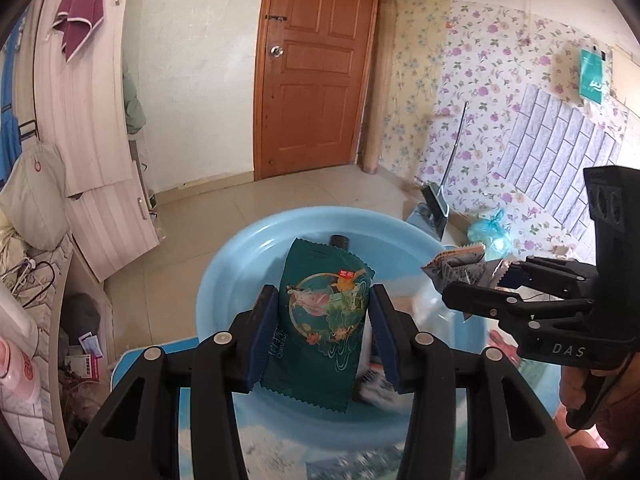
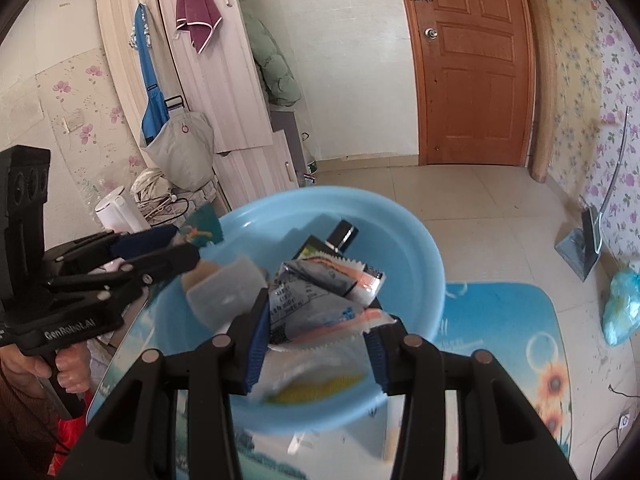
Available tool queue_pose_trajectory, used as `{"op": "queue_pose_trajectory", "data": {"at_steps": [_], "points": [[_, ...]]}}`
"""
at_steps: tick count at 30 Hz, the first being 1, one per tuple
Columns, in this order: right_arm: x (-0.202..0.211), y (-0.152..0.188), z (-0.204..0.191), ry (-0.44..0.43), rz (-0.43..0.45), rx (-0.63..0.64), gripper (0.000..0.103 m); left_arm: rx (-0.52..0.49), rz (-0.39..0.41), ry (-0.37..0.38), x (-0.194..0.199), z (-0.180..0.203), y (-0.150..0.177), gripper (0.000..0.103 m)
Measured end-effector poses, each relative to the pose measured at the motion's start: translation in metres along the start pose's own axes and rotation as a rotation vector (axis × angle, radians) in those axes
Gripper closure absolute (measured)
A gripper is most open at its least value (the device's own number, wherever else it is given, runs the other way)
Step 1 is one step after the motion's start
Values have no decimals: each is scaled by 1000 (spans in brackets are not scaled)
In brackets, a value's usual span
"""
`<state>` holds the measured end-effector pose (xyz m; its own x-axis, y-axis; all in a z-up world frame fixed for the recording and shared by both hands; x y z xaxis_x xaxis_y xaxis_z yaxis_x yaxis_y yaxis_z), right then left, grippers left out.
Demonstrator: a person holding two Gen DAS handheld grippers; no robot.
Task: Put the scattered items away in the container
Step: 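Drop the green packet into the basin with the left gripper while the right releases the grey wrapper there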
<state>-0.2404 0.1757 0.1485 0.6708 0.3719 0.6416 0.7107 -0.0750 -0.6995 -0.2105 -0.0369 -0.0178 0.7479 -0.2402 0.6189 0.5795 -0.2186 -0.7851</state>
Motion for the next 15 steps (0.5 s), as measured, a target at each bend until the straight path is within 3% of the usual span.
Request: {"op": "queue_pose_trajectory", "data": {"at_steps": [5, 9, 11, 15], "points": [[-22, -2, -3, 9, -19, 3, 59, -7, -67, -6, -31, -8, 6, 56], [-26, -3, -6, 12, -16, 20, 57, -1, -56, 25, -34, -4, 9, 50], [-26, -2, -7, 14, -17, 21, 57, -3, -59, 16, -34, -3, 11, 43], [-23, 1, -13, 8, -23, 41, 57, 1, -55, 19, -29, 0, 14, 39]]}}
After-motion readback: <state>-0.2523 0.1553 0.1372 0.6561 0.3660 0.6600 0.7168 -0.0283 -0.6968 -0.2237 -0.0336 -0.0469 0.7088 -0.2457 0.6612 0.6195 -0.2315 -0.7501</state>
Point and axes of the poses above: each gripper's, at about its wrist camera, not at the fingertips, and x roughly against the way its jaws point, z to its right, y to its underside, the point moved 7 cm from there along -x, roughly the way its jaws point, and after that the axes turned 10 degrees about -x, right-handed, at the moved point
